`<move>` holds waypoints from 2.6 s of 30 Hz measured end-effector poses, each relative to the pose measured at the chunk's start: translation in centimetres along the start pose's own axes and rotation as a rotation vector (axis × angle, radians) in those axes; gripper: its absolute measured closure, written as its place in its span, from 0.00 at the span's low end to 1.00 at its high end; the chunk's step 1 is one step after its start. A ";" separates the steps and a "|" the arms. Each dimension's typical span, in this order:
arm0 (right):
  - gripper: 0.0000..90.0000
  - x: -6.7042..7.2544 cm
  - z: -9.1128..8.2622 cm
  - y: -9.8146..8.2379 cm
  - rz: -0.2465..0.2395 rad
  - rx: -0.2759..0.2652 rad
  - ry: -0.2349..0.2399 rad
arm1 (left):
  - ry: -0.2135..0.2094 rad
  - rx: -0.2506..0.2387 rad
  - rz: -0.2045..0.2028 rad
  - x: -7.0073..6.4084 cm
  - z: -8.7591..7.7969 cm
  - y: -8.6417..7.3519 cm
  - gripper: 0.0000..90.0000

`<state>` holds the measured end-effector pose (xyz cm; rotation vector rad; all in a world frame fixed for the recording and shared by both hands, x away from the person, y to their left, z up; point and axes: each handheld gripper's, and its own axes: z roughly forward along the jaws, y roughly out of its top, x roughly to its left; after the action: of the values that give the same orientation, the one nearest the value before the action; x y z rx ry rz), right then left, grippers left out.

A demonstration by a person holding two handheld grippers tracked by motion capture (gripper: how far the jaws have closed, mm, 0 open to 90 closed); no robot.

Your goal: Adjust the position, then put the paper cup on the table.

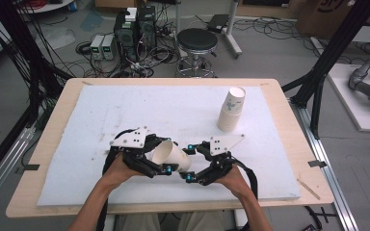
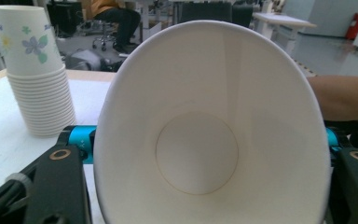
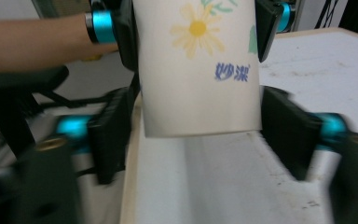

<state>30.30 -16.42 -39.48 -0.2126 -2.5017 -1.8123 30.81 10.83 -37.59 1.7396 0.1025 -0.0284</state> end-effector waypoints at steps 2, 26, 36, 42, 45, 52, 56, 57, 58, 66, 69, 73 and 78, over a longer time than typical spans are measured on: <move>0.19 0.1 -0.1 0.0 -0.011 0.012 -0.024 | 0.005 -0.002 0.002 0.1 -0.1 0.0 0.35; 0.19 -0.5 -4.7 -5.2 0.161 0.169 -0.568 | 0.212 0.382 0.010 2.8 -1.6 2.2 0.35; 0.19 -1.4 -6.1 -7.3 0.217 0.211 -0.722 | 0.242 0.540 0.040 5.0 -1.1 3.5 0.35; 0.19 -1.7 -6.3 -7.8 0.238 0.208 -0.718 | 0.242 0.600 0.054 6.0 -0.4 3.8 0.35; 0.19 -1.8 -6.2 -7.8 0.246 0.218 -0.716 | 0.245 0.608 0.054 6.2 -0.4 3.7 0.35; 0.19 -1.9 -6.2 -7.8 0.246 0.218 -0.705 | 0.257 0.603 0.053 6.2 -0.7 3.8 0.35; 0.19 -1.9 -6.2 -7.8 0.248 0.219 -0.704 | 0.261 0.601 0.050 6.3 -0.8 3.8 0.35; 0.19 -1.9 -6.2 -7.8 0.248 0.219 -0.703 | 0.261 0.601 0.051 6.3 -0.8 3.8 0.35; 0.19 -1.9 -6.2 -7.8 0.248 0.219 -0.703 | 0.263 0.601 0.054 6.3 -0.8 3.8 0.35; 0.19 -2.0 -6.2 -7.9 0.254 0.218 -0.690 | 0.256 0.607 0.064 6.3 -0.3 3.7 0.35; 0.19 -2.0 -6.2 -7.9 0.253 0.219 -0.690 | 0.259 0.613 0.062 6.4 0.1 3.6 0.35; 0.19 -2.0 -6.2 -7.8 0.252 0.227 -0.686 | 0.268 0.635 0.060 7.0 0.6 3.2 0.35; 0.19 -2.0 -6.2 -7.8 0.249 0.225 -0.686 | 0.273 0.648 0.056 7.5 1.8 2.4 0.35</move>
<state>30.88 -24.84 -45.16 -1.2556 -2.8758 -1.5156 38.55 9.09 -36.14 2.3865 0.2668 0.2425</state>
